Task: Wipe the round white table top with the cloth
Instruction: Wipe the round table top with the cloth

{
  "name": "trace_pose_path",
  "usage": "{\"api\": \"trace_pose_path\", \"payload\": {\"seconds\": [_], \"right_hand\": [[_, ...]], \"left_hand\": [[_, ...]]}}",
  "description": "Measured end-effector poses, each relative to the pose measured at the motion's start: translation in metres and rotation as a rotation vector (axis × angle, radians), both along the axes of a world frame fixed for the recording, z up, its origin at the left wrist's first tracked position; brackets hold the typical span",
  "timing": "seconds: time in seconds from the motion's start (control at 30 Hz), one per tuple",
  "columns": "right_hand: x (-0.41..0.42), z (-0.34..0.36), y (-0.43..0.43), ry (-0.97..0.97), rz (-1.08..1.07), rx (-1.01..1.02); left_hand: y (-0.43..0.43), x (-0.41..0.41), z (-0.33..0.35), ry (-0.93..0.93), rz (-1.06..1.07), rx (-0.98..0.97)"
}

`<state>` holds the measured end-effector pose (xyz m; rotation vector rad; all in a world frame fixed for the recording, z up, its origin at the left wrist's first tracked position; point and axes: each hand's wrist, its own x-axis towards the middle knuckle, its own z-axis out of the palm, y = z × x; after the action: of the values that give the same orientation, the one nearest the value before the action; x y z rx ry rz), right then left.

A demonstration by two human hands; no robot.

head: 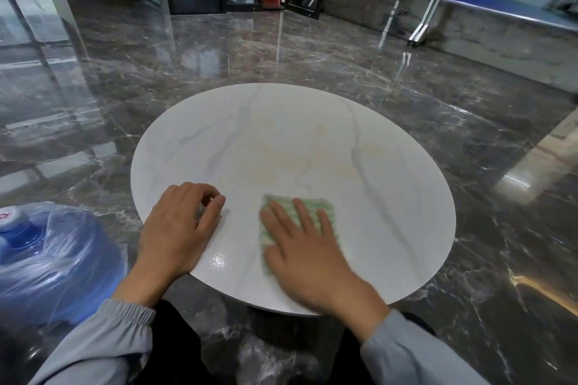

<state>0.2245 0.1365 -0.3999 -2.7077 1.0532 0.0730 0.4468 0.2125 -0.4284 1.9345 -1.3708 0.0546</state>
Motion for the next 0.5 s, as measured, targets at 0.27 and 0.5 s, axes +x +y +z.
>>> {"api": "trace_pose_path", "payload": {"seconds": [0.27,0.5], "right_hand": [[-0.033,-0.001,-0.009,-0.004,0.008,-0.035],[-0.051,-0.004,-0.05,0.039,-0.257,-0.01]], "left_hand": [[0.0,0.002,0.0,-0.022,-0.003,0.009],[0.001,-0.003,0.003,-0.019,0.003,0.02]]}}
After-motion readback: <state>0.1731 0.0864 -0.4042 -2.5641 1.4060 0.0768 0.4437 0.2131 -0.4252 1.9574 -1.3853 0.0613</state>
